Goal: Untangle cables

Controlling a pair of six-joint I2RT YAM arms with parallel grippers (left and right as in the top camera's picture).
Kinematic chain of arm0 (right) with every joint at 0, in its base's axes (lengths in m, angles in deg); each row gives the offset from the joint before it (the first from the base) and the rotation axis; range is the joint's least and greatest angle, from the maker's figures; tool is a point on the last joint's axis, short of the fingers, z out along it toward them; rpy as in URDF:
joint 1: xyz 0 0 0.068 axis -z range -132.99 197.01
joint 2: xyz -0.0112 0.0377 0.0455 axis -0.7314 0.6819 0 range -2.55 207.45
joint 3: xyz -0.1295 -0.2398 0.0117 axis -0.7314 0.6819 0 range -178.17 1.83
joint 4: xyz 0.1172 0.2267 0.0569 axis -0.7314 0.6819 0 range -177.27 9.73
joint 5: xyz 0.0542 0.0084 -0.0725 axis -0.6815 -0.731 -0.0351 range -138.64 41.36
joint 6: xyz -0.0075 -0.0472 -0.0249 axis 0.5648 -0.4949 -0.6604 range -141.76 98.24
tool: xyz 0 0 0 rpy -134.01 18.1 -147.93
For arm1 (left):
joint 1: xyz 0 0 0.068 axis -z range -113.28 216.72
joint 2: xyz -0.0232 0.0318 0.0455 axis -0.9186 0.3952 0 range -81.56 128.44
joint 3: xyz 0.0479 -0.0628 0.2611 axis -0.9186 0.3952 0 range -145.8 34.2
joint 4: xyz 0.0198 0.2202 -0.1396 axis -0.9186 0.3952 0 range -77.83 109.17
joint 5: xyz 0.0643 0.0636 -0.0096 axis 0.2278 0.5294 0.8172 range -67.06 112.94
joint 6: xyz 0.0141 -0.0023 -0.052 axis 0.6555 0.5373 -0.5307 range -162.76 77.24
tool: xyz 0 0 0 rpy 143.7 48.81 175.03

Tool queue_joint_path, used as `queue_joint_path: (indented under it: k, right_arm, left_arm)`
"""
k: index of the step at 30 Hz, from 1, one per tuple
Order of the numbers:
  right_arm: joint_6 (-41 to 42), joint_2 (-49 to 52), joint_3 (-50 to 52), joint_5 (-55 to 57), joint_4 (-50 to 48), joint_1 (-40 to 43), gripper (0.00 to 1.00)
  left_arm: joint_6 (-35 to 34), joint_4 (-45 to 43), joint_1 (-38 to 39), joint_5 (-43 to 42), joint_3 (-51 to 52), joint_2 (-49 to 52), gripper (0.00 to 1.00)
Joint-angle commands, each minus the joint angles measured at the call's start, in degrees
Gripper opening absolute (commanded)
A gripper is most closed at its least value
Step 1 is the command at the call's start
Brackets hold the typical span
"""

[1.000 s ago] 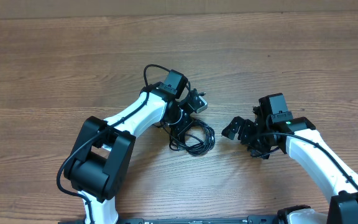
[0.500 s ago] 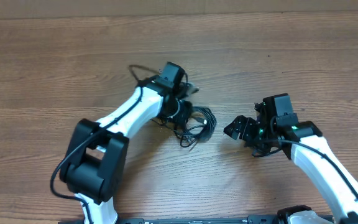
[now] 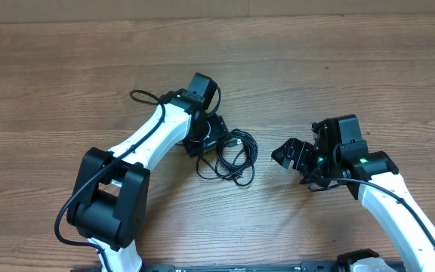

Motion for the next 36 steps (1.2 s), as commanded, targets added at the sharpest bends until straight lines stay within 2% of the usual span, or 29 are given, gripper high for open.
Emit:
queue_joint_path:
  k: [1, 3, 6, 10, 16, 21, 25, 26, 28, 30, 36]
  right_arm:
    - [-0.5, -0.7, 0.3, -0.1, -0.1, 0.1, 0.91]
    - [-0.5, -0.7, 0.3, 0.0, -0.1, 0.1, 0.91]
    - [-0.5, -0.7, 0.3, 0.0, -0.6, 0.1, 0.93]
    - [-0.5, -0.7, 0.3, -0.1, -0.5, 0.1, 0.93]
    - [-0.5, -0.7, 0.3, 0.0, 0.2, 0.1, 0.93]
    - [-0.5, -0.7, 0.3, -0.1, 0.3, 0.1, 0.94]
    - [-0.5, -0.7, 0.3, -0.1, 0.3, 0.1, 0.94]
    - [-0.5, -0.7, 0.3, -0.1, 0.3, 0.1, 0.95]
    - [-0.5, -0.7, 0.3, -0.1, 0.3, 0.1, 0.95]
    - [-0.5, -0.7, 0.3, -0.1, 0.3, 0.1, 0.95]
    - [-0.5, -0.7, 0.3, -0.6, 0.8, 0.1, 0.95]
  left_arm:
    - [12.0, -0.3, 0.9, 7.7, -0.8, -1.2, 0.64]
    - [16.5, -1.0, 1.0, 6.4, -0.8, -1.2, 0.67]
    - [23.5, -1.8, 2.1, 2.8, -0.8, -1.2, 0.79]
    - [24.0, -2.3, 4.6, 3.5, -0.2, -1.2, 0.82]
    - [24.0, -2.7, 7.1, 10.3, 1.5, -0.7, 0.8]
    - [23.9, -4.4, 7.1, 10.3, 2.5, 0.8, 0.68]
    - [22.3, -6.4, 7.1, 10.3, 2.6, 4.1, 0.65]
    - [22.2, -6.9, 7.1, 10.1, 2.6, 5.1, 0.59]
    - [22.2, -7.1, 7.0, 8.8, 2.6, 5.9, 0.24]
    - [22.2, -7.2, 6.6, 7.5, 2.6, 5.8, 0.04]
    - [21.8, -4.9, 5.6, 7.5, 0.9, 3.8, 0.05]
